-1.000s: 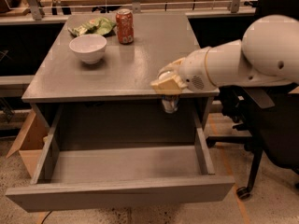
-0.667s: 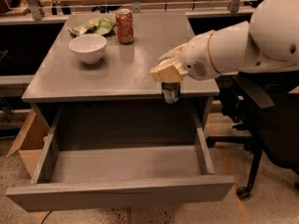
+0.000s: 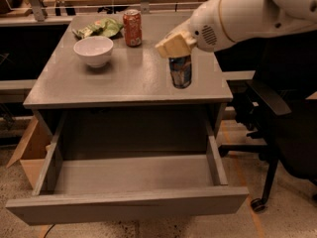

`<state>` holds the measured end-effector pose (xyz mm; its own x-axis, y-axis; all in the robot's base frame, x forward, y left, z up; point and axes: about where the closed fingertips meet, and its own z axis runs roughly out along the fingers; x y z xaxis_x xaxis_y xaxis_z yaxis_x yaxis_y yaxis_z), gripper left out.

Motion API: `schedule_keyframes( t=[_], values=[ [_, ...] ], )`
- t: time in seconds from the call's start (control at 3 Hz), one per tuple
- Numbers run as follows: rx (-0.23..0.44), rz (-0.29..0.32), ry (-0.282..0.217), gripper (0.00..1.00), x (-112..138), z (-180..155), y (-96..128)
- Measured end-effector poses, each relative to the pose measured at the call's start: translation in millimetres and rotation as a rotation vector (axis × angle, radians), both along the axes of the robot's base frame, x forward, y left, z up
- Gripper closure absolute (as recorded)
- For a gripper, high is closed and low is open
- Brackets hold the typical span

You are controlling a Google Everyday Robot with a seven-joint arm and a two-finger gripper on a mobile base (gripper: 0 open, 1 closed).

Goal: Pick redbull can from top drawer and place on counter

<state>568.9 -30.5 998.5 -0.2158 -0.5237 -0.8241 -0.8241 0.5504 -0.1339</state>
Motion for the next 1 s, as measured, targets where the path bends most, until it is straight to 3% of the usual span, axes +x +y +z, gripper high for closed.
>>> schedule_keyframes(
  t=[0.33,1.0],
  values=[
    [0.008,-0.028,0.038,1.00,28.5,6.9,1.8],
    [0.057,-0.073,0.042,1.00,80.4,-9.5,-8.4]
  ],
)
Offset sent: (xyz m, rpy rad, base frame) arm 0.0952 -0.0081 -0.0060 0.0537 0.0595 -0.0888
